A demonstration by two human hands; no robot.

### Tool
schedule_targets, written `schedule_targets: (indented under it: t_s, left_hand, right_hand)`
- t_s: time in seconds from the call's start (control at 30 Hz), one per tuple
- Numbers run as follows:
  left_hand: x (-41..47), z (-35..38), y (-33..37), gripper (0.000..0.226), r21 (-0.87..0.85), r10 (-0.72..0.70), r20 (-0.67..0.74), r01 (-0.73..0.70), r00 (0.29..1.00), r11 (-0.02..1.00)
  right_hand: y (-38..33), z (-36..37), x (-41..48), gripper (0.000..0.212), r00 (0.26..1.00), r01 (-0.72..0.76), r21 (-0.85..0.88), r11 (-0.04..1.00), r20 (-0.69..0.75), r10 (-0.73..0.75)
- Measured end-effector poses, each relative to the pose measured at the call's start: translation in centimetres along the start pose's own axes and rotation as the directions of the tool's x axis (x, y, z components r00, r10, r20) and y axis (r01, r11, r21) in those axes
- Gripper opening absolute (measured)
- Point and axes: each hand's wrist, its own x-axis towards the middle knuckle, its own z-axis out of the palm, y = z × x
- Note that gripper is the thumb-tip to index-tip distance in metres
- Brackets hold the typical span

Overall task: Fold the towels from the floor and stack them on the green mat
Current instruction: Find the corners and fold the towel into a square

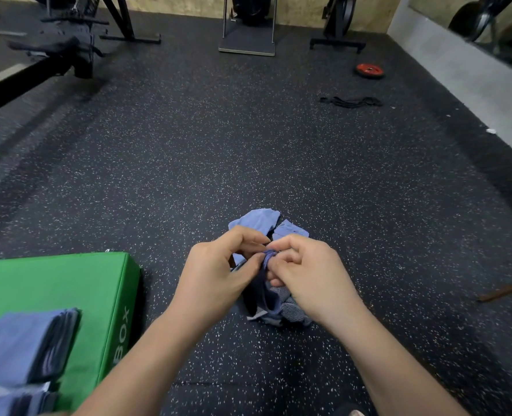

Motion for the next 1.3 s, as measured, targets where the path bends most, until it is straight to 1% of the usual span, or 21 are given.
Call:
schedule_targets:
  t_s: [0.07,0.17,0.33,0.43,0.5,0.53,0.63,0.67,0.73,0.8,0.9,0.97,1.07,1.2,1.3]
  left_hand:
    - [0.0,0.0,0.0,0.045,0.005,0.028,0.01,-0.028,1.0,1.0]
    - [0.0,-0.2,-0.4,0.043,0.009,0.032,0.033,-0.032,0.999,0.999]
    - [-0.1,-0.4,-1.1,0.037,0.113,0.005,0.066,-0.012,0.998,0.994]
    - [-0.2,-0.1,-1.3,0.034,0.203,0.035,0.087,-0.052,0.996,0.978]
    - [-0.2,0.2,-1.6,0.028,0.265,0.07,0.097,-0.094,0.993,0.96]
    - [-0.2,0.4,-1.6,0.023,0.266,0.076,0.098,-0.1,0.992,0.959]
    - [-0.2,0.9,-1.2,0.013,0.185,0.06,0.056,-0.069,0.997,0.98]
    - [-0.3,1.1,-0.9,0.014,0.163,0.045,0.034,-0.05,0.998,0.985]
    - [-0.4,1.5,-0.5,0.024,0.138,-0.006,0.021,0.003,1.0,0.99]
    - [-0.5,1.9,-0.6,0.03,0.18,-0.044,0.035,0.037,0.998,0.983]
    - [-0.5,2.1,-1.1,0.021,0.242,-0.076,0.024,0.068,0.997,0.968]
    - [-0.4,2.0,-1.6,0.02,0.281,-0.11,0.016,0.101,0.994,0.954]
    - [-0.5,2.0,-2.0,0.023,0.336,-0.172,0.055,0.144,0.984,0.931]
    - [-0.6,2.1,-2.4,0.019,0.416,-0.238,0.125,0.167,0.963,0.894]
    - [-0.1,1.7,-2.8,0.014,0.473,-0.263,0.098,0.188,0.96,0.861]
  right_hand:
    - [-0.1,-0.2,-0.2,0.012,0.998,0.053,-0.08,0.995,-0.025,-0.055]
    - [-0.1,-0.8,-0.1,0.012,0.989,0.119,-0.209,0.971,-0.064,-0.135]
    - [0.0,-2.1,0.5,0.014,0.945,0.197,-0.308,0.931,-0.193,-0.264]
    - [-0.2,-2.6,0.7,0.012,0.922,0.229,-0.319,0.92,-0.232,-0.309]
    - [-0.2,-2.9,0.8,0.012,0.922,0.226,-0.292,0.929,-0.245,-0.301]
    - [-0.2,-3.0,0.7,0.012,0.926,0.221,-0.26,0.94,-0.248,-0.286]
    - [-0.5,-3.0,0.4,0.011,0.936,0.221,-0.202,0.954,-0.23,-0.266]
    - [-0.5,-2.9,0.3,0.011,0.939,0.224,-0.2,0.954,-0.218,-0.267]
    - [-0.5,-2.6,0.2,0.011,0.941,0.233,-0.209,0.95,-0.198,-0.275]
    - [-0.4,-2.4,0.2,0.011,0.939,0.245,-0.241,0.939,-0.181,-0.291]
    - [-0.4,-2.2,0.1,0.011,0.94,0.25,-0.251,0.935,-0.168,-0.297]
    - [-0.5,-2.4,0.1,0.012,0.941,0.25,-0.234,0.939,-0.17,-0.293]
    - [-0.4,-2.5,0.1,0.013,0.941,0.255,-0.219,0.942,-0.168,-0.294]
    - [-0.4,-2.5,0.0,0.013,0.941,0.256,-0.221,0.941,-0.165,-0.295]
    - [-0.3,-2.8,0.1,0.011,0.936,0.259,-0.224,0.939,-0.18,-0.301]
